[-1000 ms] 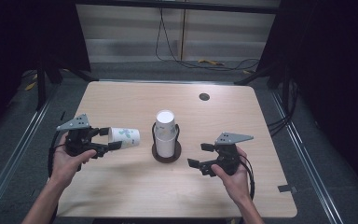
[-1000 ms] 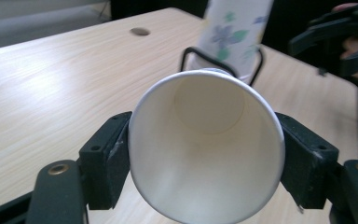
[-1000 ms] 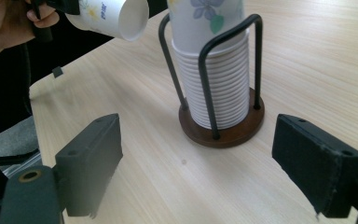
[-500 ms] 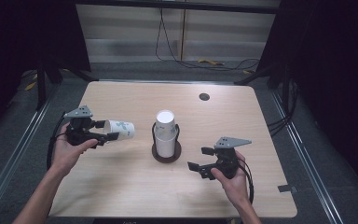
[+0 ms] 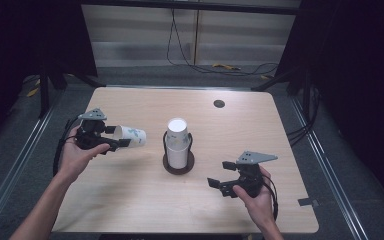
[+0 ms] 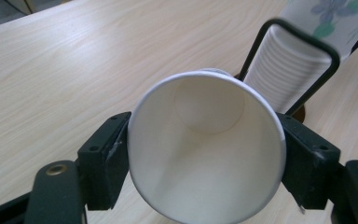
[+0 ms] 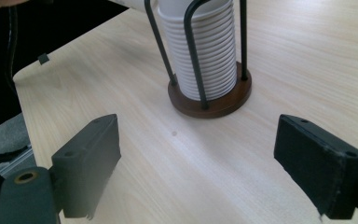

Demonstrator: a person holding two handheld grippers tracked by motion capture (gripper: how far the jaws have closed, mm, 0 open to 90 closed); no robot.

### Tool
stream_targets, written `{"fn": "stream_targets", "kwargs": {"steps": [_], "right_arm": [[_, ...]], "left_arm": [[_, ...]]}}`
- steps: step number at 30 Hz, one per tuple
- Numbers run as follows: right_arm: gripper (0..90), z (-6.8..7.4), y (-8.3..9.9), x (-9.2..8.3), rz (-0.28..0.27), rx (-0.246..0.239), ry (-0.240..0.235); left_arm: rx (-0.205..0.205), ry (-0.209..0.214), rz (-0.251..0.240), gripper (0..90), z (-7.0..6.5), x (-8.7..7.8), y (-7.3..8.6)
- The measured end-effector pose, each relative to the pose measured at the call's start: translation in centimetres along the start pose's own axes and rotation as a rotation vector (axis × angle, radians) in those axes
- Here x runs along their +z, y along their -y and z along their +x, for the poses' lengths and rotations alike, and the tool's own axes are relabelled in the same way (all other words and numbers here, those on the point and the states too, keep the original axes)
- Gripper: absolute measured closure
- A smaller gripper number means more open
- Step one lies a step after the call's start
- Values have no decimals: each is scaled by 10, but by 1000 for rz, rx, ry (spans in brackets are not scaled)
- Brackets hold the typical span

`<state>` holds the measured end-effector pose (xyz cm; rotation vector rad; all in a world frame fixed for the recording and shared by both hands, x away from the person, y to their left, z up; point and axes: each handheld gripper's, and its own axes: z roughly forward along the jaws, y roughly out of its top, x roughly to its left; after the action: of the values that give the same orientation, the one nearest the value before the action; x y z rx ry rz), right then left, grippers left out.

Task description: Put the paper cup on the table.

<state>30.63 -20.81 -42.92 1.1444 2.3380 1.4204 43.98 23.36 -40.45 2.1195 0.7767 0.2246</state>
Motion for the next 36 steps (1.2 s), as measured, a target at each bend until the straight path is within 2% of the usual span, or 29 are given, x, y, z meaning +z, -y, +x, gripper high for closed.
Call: {"fn": "stream_targets", "kwargs": {"steps": [3, 5, 10, 13, 17, 21, 25, 31, 32, 35, 36], "right_arm": [[140, 1, 2, 3, 0, 0, -5], [140, 2, 2, 4, 6, -1, -9], [139, 2, 5, 6, 15, -10, -24], [140, 2, 7, 6, 26, -16, -18], [140, 3, 7, 9, 32, -19, -17], [140, 4, 8, 12, 43, -24, -21], [141, 5, 8, 13, 50, -26, -19], [141, 5, 5, 10, 38, -32, -11], [141, 4, 5, 9, 35, -29, -13], [141, 4, 6, 9, 38, -27, -14], [141, 4, 7, 9, 39, -26, -13]], "left_arm": [[53, -2, 74, 264, -3, 4, -5], [63, -8, 106, 264, -4, 6, -8], [41, -10, 151, 262, 0, 12, -13], [14, 1, 172, 261, 6, 18, -17], [8, -8, 212, 260, 10, 25, -25], [21, -15, 252, 255, 9, 26, -32], [44, -41, 297, 247, 8, 29, -37], [51, -21, 375, 246, 8, 39, -38], [69, -18, 398, 246, 7, 41, -38], [66, -18, 418, 246, 6, 44, -38], [83, -23, 430, 245, 6, 46, -38]]}}
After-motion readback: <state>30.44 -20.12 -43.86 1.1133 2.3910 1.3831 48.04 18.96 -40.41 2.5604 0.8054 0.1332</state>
